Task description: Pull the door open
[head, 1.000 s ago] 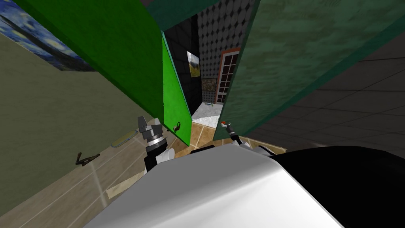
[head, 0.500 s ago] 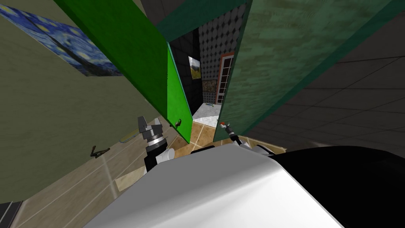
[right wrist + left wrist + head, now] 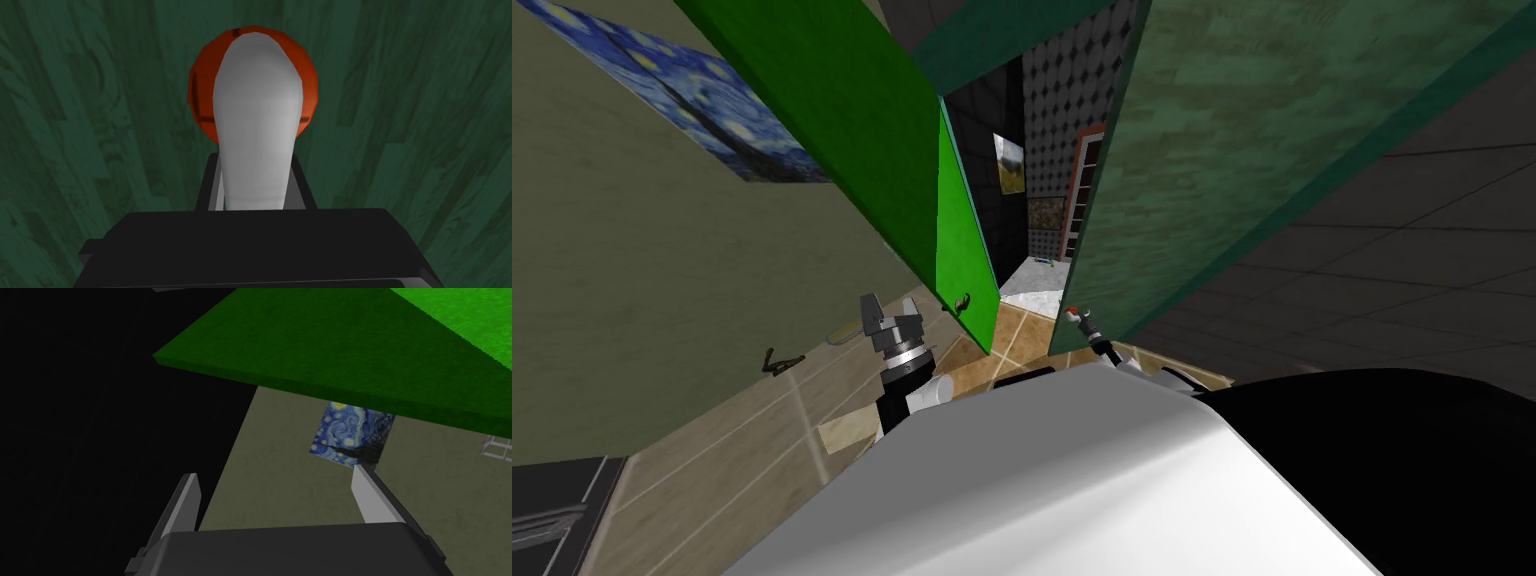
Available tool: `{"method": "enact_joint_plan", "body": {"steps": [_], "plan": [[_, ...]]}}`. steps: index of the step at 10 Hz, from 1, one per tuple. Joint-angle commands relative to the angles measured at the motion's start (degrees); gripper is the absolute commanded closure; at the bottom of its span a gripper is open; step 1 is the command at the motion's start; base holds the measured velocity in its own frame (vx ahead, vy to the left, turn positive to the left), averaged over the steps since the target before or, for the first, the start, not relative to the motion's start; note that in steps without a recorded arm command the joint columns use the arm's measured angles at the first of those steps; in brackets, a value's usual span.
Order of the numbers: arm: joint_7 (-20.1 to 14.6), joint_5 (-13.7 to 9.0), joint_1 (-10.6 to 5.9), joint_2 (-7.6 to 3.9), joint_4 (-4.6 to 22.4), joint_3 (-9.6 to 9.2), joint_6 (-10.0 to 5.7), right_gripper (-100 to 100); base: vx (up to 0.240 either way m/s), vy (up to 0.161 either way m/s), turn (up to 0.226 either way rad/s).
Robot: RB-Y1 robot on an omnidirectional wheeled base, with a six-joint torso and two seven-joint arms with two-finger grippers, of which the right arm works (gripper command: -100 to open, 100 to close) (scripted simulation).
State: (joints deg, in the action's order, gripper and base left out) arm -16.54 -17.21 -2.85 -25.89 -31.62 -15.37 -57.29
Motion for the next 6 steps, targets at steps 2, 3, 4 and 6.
{"method": "enact_joint_plan", "body": {"steps": [2,3,4,6], "plan": [[-0.1,0.0,-0.51,0.24,0.7,-0.82,-0.48,100,-0.137,-0.086,0.048],[-0.9,-0.3,0.46,-0.34,1.5,-1.5,-2.08,100,-0.122,-0.013,0.23],[-1.4,-0.4,1.06,-0.82,1.8,-1.8,-3.09,100,-0.206,-0.03,0.265],[-2.2,-0.8,2.1,-1.66,2.4,-2.33,-4.85,100,-0.2,-0.032,0.159]]}}
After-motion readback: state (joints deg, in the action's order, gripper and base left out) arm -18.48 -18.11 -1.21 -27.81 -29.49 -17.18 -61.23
